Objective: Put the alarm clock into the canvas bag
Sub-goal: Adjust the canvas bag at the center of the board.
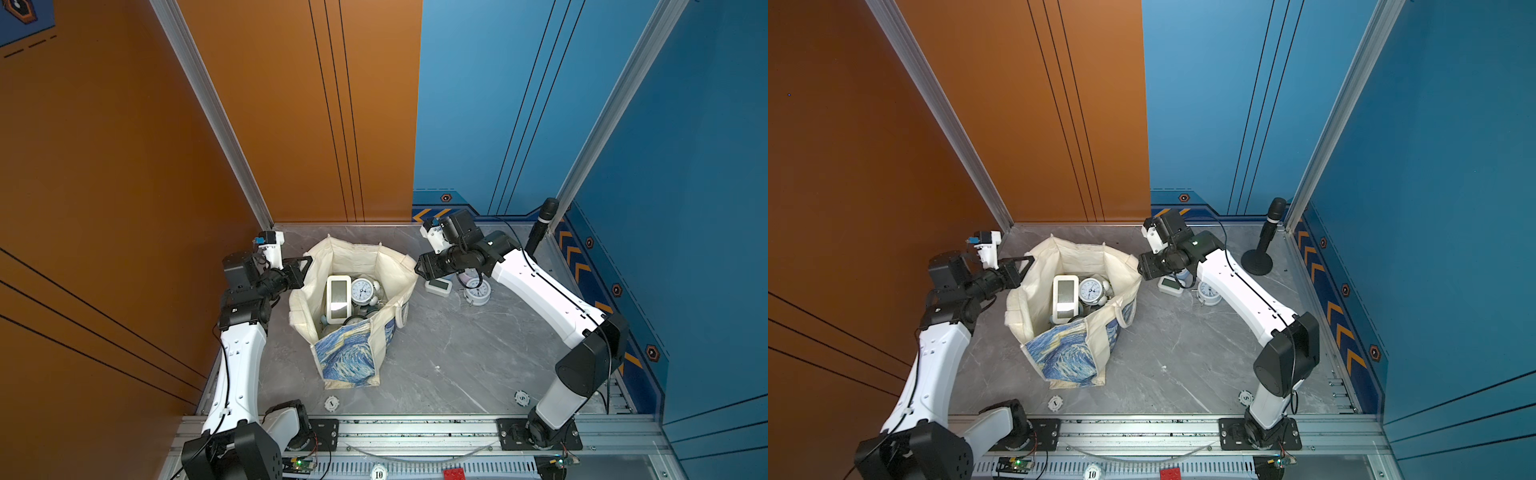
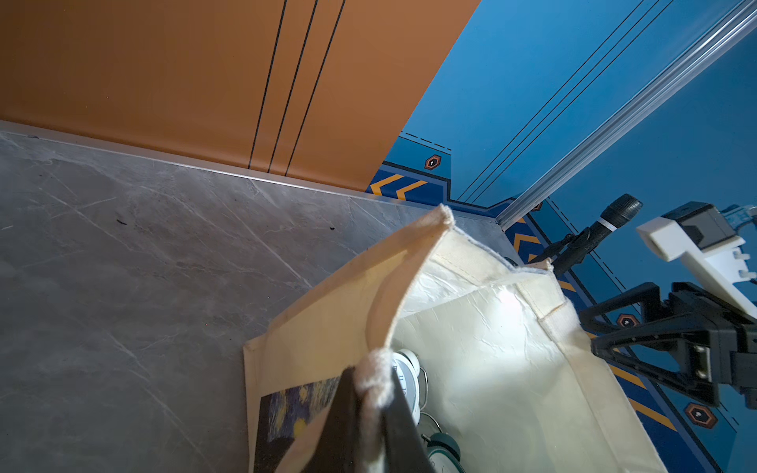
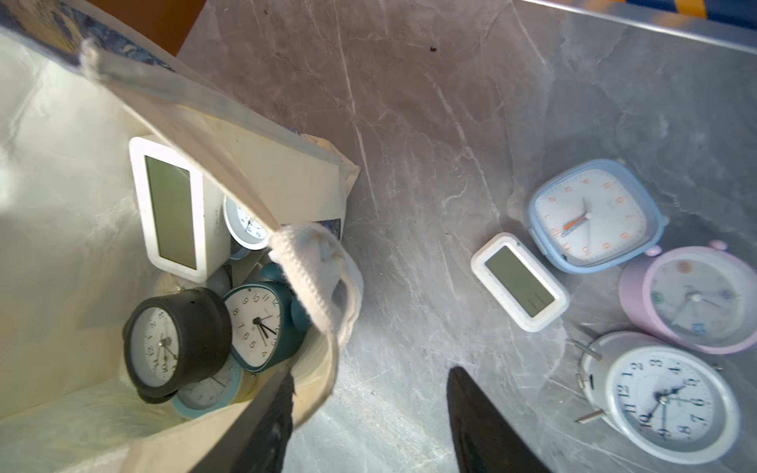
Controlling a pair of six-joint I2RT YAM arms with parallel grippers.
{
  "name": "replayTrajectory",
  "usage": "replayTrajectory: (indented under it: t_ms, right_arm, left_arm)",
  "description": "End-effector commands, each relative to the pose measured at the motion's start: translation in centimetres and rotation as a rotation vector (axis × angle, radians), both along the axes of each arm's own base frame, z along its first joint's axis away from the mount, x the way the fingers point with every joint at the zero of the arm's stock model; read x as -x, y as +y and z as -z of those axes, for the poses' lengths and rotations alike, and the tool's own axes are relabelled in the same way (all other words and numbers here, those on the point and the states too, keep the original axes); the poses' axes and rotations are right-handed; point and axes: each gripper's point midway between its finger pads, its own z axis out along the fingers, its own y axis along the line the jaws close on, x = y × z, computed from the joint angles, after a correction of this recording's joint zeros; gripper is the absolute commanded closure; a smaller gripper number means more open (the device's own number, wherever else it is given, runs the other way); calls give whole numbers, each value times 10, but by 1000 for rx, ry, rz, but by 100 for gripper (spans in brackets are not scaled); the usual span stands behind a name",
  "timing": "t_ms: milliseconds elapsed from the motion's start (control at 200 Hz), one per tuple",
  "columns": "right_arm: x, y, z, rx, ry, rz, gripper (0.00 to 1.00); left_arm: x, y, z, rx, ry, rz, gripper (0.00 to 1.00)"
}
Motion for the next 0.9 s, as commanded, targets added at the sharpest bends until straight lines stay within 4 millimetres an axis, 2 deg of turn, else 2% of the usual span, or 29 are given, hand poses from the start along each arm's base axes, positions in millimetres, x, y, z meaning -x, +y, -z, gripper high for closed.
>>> replayTrajectory:
  t_ms: [0, 50, 150, 180, 190, 215, 230, 330, 445, 460, 485, 611, 726, 811, 896]
  right_arm:
    - [12, 22, -2, -76, 69, -20, 59]
    - [17, 30, -3, -92, 81, -27, 72]
    - [24, 49, -14, -139, 91, -55, 89]
    - [27, 55, -14, -154, 100, -63, 92]
    - [26, 59, -24, -176, 84, -65, 92]
    - [23, 64, -32, -210, 76, -64, 94]
    - [33, 77, -36, -229, 79, -94, 94]
    - [41, 118, -65, -383, 84, -146, 100]
    - [53, 157, -95, -488, 77, -198, 100]
    - [54, 161, -101, -503, 73, -205, 100]
    - [58, 169, -105, -520, 76, -219, 100]
    - [78, 200, -140, -658, 72, -316, 100]
    - [92, 211, -161, -725, 55, -364, 100]
    - [96, 211, -163, -720, 38, -361, 100]
    - [96, 208, -160, -710, 25, -350, 100]
  left_arm:
    - [0, 3, -13, -25, -60, -7, 100]
    - [0, 3, -13, -25, -61, -6, 100]
    - [0, 2, -14, -25, -63, -4, 100]
    - [0, 2, -14, -26, -64, -5, 100]
    - [-1, 2, -15, -26, -66, -4, 100]
    - [-1, 2, -16, -24, -67, -2, 100]
    - [-1, 2, -17, -23, -68, 1, 100]
    - [-1, -3, -25, -28, -82, 11, 100]
    - [1, -13, -44, -40, -97, 33, 100]
    - [3, -15, -39, -35, -71, 37, 100]
    - [4, -17, -54, -42, -90, 39, 100]
    - [9, -27, -76, -41, -100, 55, 100]
    - [11, -31, -90, -37, -111, 60, 100]
    - [9, -33, -94, -37, -113, 66, 100]
    - [3, -34, -87, -47, -97, 68, 100]
